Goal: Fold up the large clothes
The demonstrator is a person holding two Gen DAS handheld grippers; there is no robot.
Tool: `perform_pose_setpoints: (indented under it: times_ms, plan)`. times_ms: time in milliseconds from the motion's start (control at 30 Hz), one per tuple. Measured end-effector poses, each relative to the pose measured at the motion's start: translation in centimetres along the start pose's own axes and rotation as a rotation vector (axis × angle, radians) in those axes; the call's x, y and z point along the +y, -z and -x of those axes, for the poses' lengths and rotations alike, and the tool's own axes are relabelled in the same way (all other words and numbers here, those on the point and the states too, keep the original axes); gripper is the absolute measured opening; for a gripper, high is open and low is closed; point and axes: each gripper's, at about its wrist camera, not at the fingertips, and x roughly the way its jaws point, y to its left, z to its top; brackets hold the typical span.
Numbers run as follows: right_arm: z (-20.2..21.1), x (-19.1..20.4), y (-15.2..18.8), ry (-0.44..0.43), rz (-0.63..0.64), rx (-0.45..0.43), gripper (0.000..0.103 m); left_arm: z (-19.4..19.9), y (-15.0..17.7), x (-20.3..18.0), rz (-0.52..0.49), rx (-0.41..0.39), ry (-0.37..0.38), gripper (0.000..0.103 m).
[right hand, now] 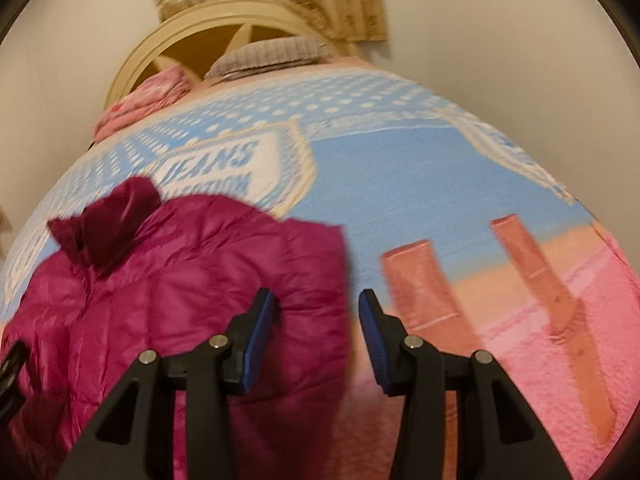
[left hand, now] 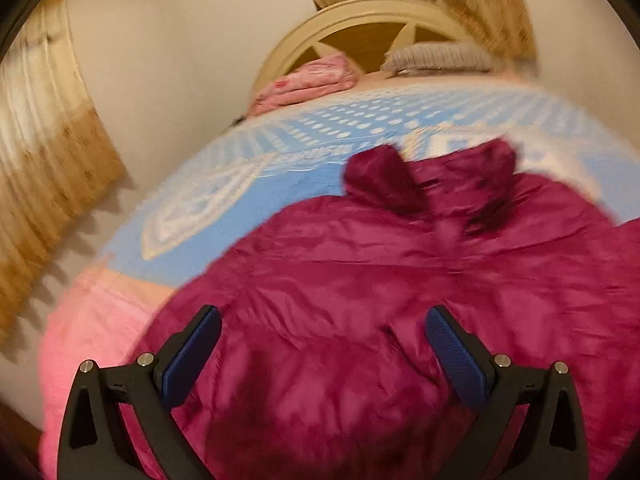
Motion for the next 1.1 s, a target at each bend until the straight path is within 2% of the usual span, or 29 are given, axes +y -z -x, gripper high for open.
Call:
perform_pose_setpoints:
  times_ms: [100,267,700,1100]
  plan:
    - [-1.1,1.5,1.4,0.012,0.071,0.042,0.047,-2.8,0.9,-0.3,-0.03,0.07,-0.026,0.102]
    - [-2.2,1.3,2.6,0.017,0.08,0.069,0.048,-4.3,1.7,0.3,0.003,0.106,0.018,0.102]
    - [-2.4,2.3,3.1,0.076,0.133,0.065,0.048,-5.3,2.0,-0.1,0.012,0.112,0.028,0.102]
    - [-2.5,2.5,3.1,0.09,0.144,0.065,0.048,-5.4,2.2,-0.3,0.018,0.116,0.038,0.102]
